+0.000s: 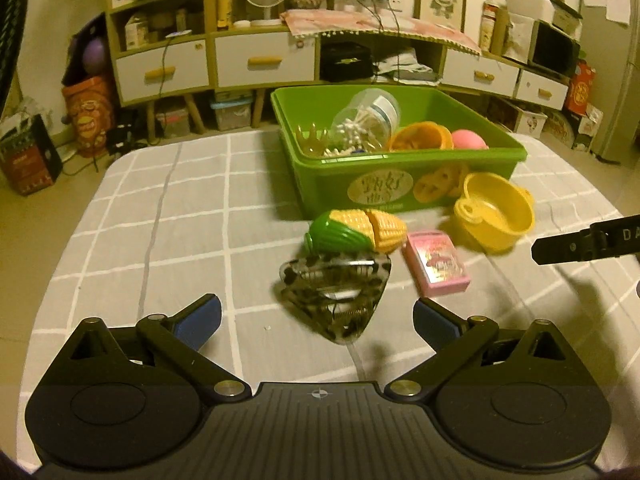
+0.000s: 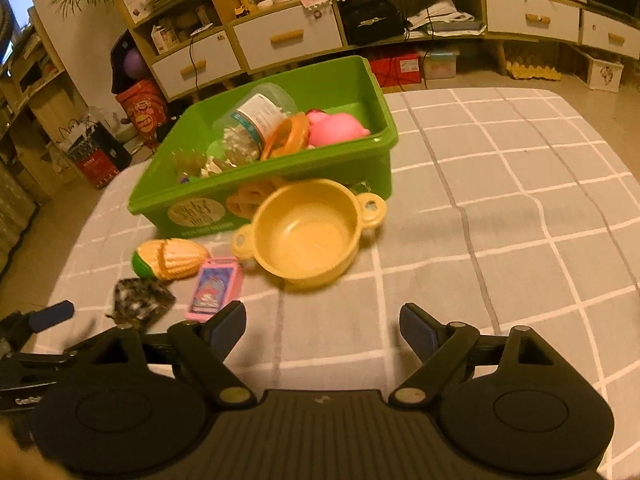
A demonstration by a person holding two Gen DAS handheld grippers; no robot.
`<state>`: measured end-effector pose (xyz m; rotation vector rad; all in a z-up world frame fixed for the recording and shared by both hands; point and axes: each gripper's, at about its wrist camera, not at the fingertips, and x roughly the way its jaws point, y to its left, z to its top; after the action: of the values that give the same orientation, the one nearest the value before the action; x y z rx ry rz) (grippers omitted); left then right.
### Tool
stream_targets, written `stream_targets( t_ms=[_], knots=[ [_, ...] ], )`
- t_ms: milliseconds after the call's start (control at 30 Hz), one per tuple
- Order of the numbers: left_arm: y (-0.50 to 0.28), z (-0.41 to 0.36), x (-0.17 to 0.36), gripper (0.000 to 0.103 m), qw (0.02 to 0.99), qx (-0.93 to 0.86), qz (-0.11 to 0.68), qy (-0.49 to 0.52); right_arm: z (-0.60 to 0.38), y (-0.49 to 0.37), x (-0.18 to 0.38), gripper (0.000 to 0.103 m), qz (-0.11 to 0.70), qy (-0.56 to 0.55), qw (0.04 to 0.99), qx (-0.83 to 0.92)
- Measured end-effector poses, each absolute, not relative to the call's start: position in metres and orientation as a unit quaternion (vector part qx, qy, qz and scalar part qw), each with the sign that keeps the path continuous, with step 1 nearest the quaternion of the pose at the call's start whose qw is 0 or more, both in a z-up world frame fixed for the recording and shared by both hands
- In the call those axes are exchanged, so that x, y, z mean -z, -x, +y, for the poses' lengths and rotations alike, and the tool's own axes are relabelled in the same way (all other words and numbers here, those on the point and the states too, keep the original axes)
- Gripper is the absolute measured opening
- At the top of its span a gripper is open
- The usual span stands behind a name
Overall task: Organize rigid objects
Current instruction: 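Withdraw both tools from the bin back over the remaining toys, then grasp the black leopard-print hair clip with the left tool while the right tool grasps the yellow pot rim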
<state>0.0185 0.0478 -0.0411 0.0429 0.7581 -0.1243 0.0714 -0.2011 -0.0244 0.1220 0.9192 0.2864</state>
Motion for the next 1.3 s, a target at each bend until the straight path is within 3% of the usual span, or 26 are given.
stream_targets(
  t_ms=[300, 567, 1100, 1300],
  knots=[
    [-0.022, 0.041, 0.062, 0.101, 0.924, 0.067, 0.375, -0.029, -0.208, -0.074, 0.046, 0.064, 0.431, -0.03, 0.894, -0.119],
    [-0.025, 0.041, 0.073, 0.101, 0.919, 0.065, 0.387, -0.025, -0.189, -0.071, 0.057, 0.082, 0.412, 0.03, 0.902, -0.126],
    [-0.033, 0.04, 0.073, 0.101, 0.922, 0.057, 0.381, -0.023, -0.178, -0.087, 0.065, 0.082, 0.374, 0.051, 0.918, -0.12],
    [-0.034, 0.043, 0.071, 0.095, 0.925, 0.06, 0.376, -0.019, -0.178, -0.098, 0.063, 0.082, 0.369, 0.037, 0.92, -0.126]
  ],
)
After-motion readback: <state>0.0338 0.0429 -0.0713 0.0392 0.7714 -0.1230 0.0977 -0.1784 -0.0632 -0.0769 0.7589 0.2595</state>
